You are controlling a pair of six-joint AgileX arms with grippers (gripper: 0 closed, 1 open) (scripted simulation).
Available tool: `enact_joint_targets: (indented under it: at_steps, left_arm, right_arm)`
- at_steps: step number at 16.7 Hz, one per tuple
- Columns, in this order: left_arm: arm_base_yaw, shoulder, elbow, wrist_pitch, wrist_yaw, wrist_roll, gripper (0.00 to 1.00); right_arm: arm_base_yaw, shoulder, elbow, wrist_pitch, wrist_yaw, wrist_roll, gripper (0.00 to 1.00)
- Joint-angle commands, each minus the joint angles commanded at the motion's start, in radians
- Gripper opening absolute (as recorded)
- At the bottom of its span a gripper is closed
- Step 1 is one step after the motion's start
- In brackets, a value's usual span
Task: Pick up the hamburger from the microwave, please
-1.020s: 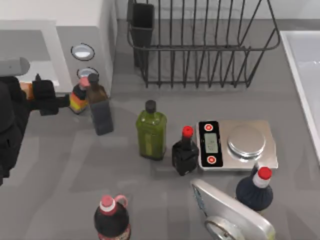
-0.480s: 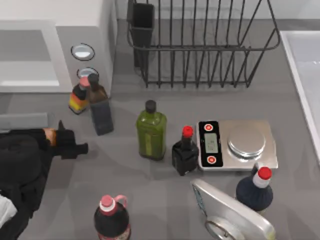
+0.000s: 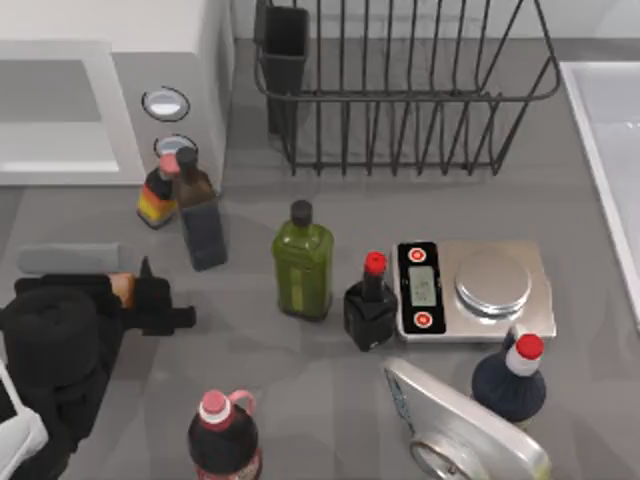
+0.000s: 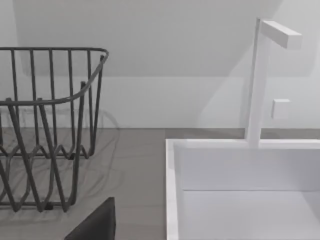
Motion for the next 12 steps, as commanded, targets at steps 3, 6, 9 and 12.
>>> enact_joint_targets:
  at_steps: [3,6,9,12]
  left_arm:
    - [0.000,0.000,0.000,0.000,0.000,0.000,0.30]
    - [0.000,0.000,0.000,0.000,0.000,0.000,0.53]
    - [0.000,0.000,0.000,0.000,0.000,0.000,0.75]
    - [0.000,0.000,0.000,0.000,0.000,0.000,0.98]
  right_arm:
    - [0.000,0.000,0.000,0.000,0.000,0.000,1.00]
    - [0.000,0.000,0.000,0.000,0.000,0.000,1.00]
    - [0.000,0.000,0.000,0.000,0.000,0.000,1.00]
    - [0.000,0.000,0.000,0.000,0.000,0.000,1.00]
